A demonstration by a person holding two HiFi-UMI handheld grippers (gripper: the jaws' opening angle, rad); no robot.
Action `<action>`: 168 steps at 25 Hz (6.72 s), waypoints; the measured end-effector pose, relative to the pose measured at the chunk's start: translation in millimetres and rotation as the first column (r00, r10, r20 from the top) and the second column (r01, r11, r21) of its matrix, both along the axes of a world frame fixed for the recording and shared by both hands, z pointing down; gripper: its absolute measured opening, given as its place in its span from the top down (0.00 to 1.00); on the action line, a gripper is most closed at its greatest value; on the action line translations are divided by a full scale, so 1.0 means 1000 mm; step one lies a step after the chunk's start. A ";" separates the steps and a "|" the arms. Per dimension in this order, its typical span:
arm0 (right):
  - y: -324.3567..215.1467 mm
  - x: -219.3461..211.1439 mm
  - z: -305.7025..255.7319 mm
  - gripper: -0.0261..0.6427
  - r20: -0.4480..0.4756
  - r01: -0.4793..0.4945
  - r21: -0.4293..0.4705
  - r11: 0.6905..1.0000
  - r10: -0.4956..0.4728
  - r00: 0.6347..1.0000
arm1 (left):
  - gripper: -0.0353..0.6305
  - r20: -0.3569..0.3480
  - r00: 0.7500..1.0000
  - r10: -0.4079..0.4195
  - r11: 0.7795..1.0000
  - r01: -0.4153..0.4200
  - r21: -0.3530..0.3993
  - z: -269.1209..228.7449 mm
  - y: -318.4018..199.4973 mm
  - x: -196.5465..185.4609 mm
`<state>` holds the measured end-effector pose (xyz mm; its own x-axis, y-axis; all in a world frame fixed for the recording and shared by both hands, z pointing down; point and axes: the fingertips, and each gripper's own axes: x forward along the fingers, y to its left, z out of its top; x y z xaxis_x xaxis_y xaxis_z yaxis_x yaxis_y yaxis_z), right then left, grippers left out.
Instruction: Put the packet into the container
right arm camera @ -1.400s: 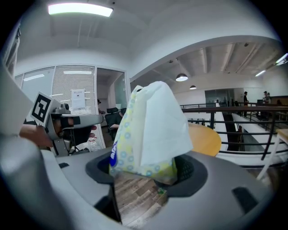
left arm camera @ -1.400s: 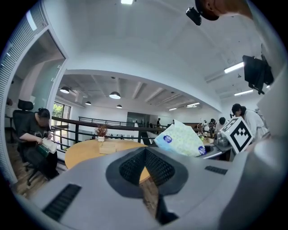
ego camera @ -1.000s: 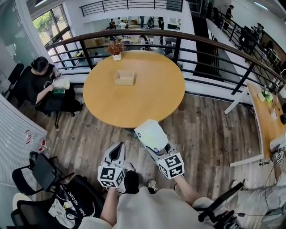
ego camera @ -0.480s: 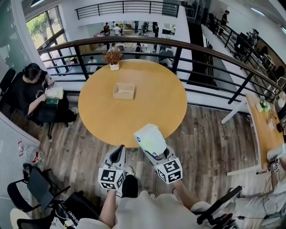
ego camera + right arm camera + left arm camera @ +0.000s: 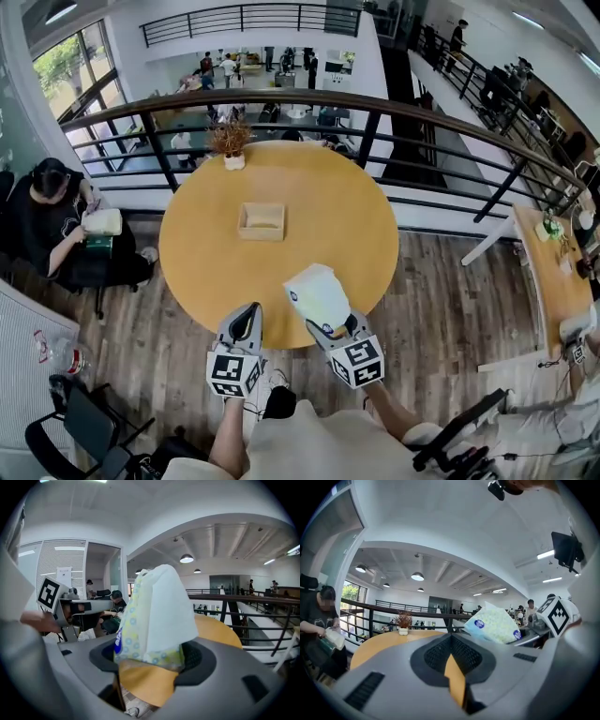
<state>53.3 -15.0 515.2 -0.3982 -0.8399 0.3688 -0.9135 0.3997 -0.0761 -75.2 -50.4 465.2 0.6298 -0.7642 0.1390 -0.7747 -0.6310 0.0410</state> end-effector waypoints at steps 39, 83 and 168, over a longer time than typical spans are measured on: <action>-0.133 0.011 -0.001 0.50 -0.008 0.040 -0.027 0.999 -0.041 0.999 | 0.94 0.014 0.998 -0.055 0.998 0.055 -0.007 -0.013 -0.129 -0.004; -0.281 -0.014 0.053 0.50 -0.253 0.430 -0.198 0.881 -0.470 0.846 | 0.94 0.058 0.967 -0.250 0.956 0.256 -0.142 0.042 -0.142 -0.057; -0.309 -0.033 0.051 0.59 -0.265 0.547 -0.308 0.779 -0.622 0.737 | 0.94 0.087 0.954 -0.285 0.949 0.294 -0.117 0.036 -0.135 -0.076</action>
<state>20.4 -323.5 566.3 -0.6059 -0.3760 0.7011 -0.4846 0.8734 0.0496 -151.4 -185.9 500.8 0.3695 -0.8856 0.2814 -0.9271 -0.3718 0.0473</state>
